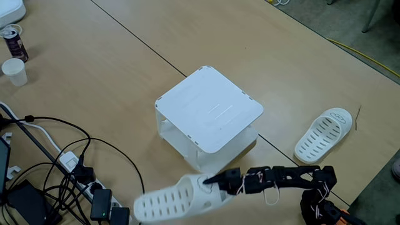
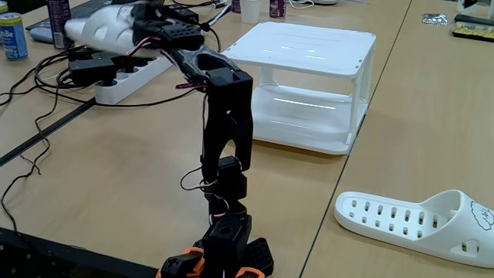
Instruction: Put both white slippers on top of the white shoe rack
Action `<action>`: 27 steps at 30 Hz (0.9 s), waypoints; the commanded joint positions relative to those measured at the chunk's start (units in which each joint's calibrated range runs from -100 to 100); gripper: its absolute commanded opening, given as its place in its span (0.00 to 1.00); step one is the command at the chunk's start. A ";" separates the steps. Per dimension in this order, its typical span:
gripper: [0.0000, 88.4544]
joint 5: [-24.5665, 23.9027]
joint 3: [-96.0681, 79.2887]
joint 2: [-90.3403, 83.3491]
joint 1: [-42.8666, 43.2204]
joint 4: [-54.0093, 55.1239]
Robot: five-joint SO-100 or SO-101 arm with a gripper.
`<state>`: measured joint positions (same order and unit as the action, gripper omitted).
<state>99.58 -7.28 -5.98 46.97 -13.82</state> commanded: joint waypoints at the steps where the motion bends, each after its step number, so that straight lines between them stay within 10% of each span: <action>1: 0.01 0.42 2.72 -8.20 -3.79 0.10; 27: 0.01 0.42 10.48 -6.94 -26.32 0.10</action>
<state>99.58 -2.16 -8.04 22.70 -13.82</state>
